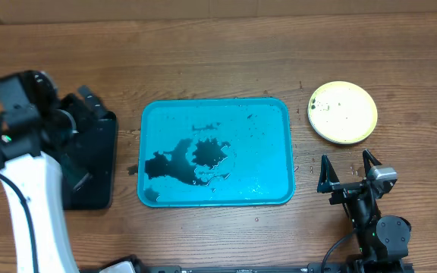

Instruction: Clean dirty plates on tray and stack at the side

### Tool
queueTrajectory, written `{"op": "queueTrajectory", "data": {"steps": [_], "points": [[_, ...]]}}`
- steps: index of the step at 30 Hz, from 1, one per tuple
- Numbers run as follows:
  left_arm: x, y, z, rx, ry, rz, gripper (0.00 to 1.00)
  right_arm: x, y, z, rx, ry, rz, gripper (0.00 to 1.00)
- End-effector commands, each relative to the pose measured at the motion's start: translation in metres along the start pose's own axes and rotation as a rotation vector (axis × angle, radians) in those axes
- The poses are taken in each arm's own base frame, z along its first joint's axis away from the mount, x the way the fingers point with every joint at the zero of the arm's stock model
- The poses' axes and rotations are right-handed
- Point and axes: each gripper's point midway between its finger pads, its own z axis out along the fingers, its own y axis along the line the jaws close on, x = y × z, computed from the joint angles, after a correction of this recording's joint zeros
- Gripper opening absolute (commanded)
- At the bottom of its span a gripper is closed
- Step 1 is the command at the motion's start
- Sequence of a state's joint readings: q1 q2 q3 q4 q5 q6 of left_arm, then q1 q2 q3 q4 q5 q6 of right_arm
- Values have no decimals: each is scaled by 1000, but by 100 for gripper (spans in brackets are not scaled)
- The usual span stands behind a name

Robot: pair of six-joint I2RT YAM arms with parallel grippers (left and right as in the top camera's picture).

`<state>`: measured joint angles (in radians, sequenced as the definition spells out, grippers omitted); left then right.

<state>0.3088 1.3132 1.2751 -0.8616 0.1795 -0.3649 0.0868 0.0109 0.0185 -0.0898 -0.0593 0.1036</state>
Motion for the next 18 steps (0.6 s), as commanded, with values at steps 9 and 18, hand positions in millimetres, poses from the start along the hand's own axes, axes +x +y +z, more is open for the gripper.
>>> {"op": "queueTrajectory", "data": {"steps": [9,18], "points": [[82,-54,-6,252,-191,479,100,1,-1,0,7,-7,-4,100],[132,-25,14,285,-260,487,100,1,-1,0,7,-7,-4,100]]}}
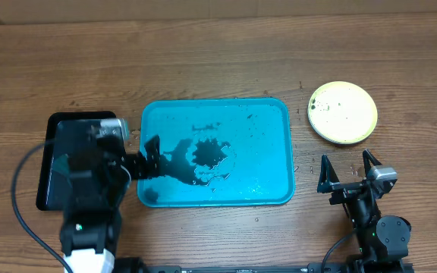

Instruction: Clean dirty plates on tray and stack at the side

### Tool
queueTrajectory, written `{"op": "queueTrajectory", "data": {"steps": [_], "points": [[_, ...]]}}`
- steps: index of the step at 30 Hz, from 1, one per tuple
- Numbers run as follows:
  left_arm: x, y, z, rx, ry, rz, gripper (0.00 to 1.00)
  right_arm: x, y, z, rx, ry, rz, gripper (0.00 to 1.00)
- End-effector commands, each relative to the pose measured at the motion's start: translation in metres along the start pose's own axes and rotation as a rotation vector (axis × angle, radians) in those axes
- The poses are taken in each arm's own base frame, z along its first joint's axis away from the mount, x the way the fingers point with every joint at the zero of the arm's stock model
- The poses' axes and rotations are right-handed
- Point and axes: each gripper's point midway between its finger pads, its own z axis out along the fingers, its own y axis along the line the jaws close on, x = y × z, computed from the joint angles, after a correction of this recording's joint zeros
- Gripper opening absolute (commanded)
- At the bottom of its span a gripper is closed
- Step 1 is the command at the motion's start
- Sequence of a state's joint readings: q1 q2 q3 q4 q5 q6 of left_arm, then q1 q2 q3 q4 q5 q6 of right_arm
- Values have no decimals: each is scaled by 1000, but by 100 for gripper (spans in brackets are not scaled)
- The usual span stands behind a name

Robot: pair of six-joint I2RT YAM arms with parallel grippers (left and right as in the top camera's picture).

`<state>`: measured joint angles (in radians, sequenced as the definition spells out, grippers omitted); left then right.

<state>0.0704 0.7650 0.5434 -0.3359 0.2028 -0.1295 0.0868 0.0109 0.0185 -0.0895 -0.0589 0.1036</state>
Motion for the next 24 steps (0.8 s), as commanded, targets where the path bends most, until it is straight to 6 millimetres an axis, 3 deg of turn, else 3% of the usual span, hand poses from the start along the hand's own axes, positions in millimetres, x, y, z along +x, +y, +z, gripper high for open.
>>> {"op": "queueTrajectory", "data": {"steps": [1,14,24], "points": [[21,0,3,18,-31,34,100,1,-1,0,7,-7,-4,100],[26,7,-2,6,-280,84,100,1,-1,0,7,-7,-4,100],[50,13,-2,-6,-330,90,100,1,-1,0,7,-7,-4,100]]}}
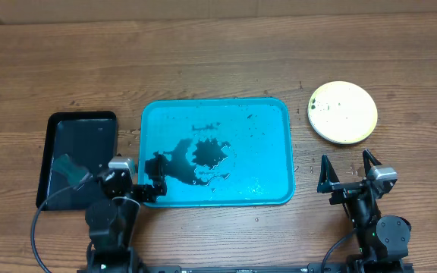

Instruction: Clean dirty plates on tray and stack at the side

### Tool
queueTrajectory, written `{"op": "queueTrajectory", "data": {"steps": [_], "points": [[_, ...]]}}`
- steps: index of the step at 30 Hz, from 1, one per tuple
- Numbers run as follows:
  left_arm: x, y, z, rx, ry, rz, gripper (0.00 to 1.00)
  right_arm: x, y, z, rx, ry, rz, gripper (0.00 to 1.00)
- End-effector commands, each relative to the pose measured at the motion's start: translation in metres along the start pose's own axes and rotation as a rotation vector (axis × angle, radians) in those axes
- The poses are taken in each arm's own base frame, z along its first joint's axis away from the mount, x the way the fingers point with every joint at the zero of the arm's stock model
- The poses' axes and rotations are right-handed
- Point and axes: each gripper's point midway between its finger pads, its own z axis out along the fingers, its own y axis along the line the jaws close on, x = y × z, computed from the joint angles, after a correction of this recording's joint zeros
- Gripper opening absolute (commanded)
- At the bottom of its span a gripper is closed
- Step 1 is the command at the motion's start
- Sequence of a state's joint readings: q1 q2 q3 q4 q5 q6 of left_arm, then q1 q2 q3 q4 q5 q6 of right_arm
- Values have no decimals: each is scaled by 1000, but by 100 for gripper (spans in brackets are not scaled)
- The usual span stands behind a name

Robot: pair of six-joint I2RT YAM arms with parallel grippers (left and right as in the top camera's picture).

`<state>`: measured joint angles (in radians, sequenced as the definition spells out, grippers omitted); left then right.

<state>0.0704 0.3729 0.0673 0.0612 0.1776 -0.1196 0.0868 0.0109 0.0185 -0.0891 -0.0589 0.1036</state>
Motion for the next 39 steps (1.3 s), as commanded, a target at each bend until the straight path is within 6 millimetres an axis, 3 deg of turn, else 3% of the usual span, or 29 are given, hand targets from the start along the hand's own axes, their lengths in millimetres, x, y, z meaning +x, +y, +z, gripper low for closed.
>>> {"op": "queueTrajectory", "data": {"steps": [1,8,13,25,39], "points": [[6,3,-2,-16,-31,25,100,1,-1,0,7,-7,-4,100],[-3,2,-8,-18,-88,53,100,1,-1,0,7,-7,-4,100],[8,8,-13,-49,-50,55,100,1,-1,0,7,-7,-4,100],[-19,3,-23,-41,-178,99,100,1,-1,0,7,-7,-4,100],[-19,6,-23,-59,-177,96,100,1,-1,0,7,-7,-4,100]]}}
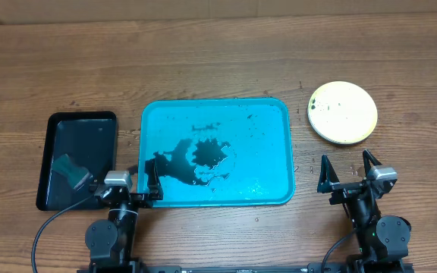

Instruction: Clean dirty plates on tray and stack at the side

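Observation:
The blue tray (268,144) lies mid-table with a dark wet spill (192,161) across its left half and no plate on it. A pale yellow plate (343,112) with dark specks sits on the table to the tray's right. My left gripper (127,186) is low at the front, between the black tray and the blue tray's front left corner; it is open and holds nothing. Near the front edge, below the plate, my right gripper (347,171) is open and empty.
A black tray (89,133) lies left of the blue one, with a grey-green sponge (73,171) in its front part. Small drops speckle the wood around the blue tray. Both arm bases stand at the front edge.
My left arm has drawn back a little further toward the front edge. The sponge, both trays, the plate and the right arm are where they were.
First my left arm reached over the black tray at the far left. Then it was above that tray's right side, with the gripper at the blue tray's left edge. After that it stood pulled back at the front, the sponge lying in the black tray, as now.

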### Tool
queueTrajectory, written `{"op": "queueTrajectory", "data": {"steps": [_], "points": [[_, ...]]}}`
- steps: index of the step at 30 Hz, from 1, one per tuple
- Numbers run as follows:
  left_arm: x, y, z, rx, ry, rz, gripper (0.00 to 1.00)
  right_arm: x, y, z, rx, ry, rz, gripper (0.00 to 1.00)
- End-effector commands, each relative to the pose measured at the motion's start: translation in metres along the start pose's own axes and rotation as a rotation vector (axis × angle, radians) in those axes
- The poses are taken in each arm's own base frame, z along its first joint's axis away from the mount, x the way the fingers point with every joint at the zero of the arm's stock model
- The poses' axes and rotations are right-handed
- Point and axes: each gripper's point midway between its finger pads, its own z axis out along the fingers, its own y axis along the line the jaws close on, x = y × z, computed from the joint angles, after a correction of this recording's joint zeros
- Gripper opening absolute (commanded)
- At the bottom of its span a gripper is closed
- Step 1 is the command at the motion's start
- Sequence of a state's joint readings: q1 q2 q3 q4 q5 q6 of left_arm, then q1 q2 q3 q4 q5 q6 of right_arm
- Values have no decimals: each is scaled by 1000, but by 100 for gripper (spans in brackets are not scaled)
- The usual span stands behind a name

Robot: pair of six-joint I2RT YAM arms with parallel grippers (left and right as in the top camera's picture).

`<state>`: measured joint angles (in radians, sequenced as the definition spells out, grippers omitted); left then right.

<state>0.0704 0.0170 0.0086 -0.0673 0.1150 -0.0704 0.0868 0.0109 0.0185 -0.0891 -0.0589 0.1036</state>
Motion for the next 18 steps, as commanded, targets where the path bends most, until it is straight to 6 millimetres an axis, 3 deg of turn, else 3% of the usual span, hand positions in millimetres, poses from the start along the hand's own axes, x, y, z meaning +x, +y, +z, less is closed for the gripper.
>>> {"op": "queueTrajectory", "data": {"steps": [1,18], "points": [[0,1,0,-11,-6,24,100,1,-1,0,7,-7,-4,100],[1,10,-1,-62,-2,19,100,1,-1,0,7,-7,-4,100]]}}
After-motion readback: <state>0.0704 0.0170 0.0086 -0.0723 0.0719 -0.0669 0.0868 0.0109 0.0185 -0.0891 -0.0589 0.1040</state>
